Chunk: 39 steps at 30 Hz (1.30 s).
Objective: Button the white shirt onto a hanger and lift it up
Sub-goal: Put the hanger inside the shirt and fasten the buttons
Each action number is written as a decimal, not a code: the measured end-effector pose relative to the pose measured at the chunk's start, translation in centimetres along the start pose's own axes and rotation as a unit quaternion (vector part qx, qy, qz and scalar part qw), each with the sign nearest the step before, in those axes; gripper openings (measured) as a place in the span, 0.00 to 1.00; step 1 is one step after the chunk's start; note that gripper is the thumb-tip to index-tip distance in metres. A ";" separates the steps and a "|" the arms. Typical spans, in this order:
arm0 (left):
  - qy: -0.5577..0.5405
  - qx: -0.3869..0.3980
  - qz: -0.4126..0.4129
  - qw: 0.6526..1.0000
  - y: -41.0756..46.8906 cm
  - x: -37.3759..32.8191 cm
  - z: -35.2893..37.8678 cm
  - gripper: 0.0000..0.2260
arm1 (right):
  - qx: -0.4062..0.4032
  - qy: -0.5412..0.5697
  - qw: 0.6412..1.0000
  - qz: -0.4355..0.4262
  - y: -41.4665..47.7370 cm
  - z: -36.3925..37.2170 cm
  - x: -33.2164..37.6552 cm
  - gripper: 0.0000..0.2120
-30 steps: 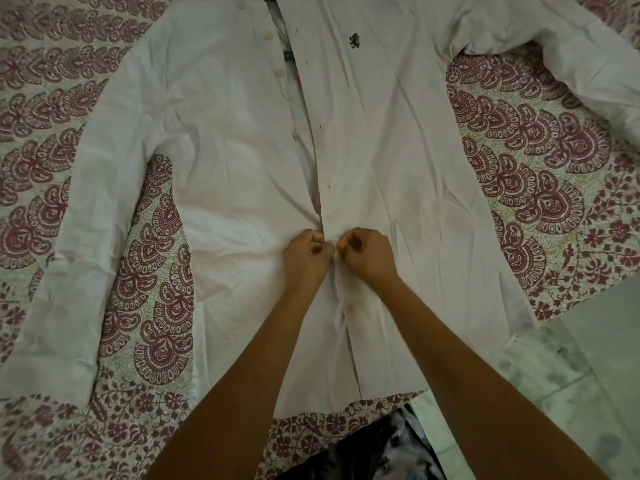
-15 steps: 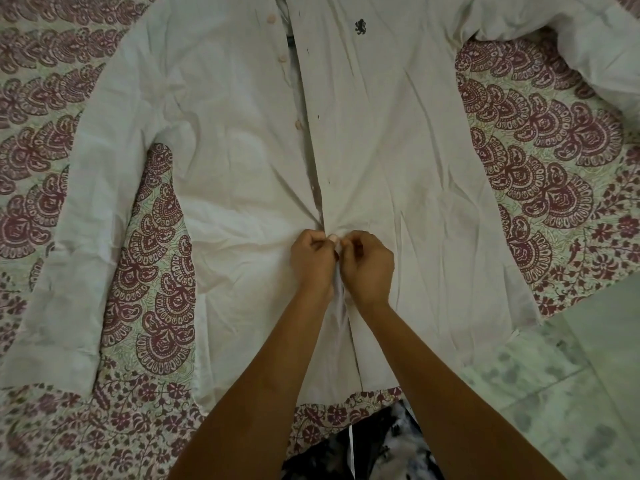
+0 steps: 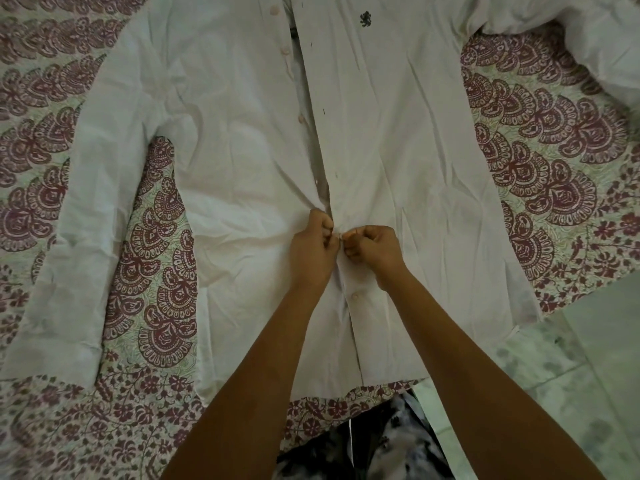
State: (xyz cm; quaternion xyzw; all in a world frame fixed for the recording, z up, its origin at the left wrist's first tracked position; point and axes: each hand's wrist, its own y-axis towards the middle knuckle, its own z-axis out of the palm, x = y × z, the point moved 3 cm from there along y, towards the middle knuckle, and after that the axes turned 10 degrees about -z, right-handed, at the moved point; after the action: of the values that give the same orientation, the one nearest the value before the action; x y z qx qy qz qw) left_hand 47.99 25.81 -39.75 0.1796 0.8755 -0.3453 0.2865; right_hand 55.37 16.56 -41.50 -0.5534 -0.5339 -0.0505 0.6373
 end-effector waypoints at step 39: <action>0.094 -0.081 -0.072 0.990 6.9 -3.0 -3.9 0.05 | -0.052 -0.025 0.996 -0.068 6.1 -0.1 5.7 0.10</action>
State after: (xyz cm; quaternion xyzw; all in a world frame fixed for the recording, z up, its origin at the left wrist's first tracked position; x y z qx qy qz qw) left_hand 52.38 33.04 -39.02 0.1238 0.9343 -0.2747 0.1904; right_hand 61.85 21.87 -41.27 -0.5489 -0.5830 -0.1077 0.5893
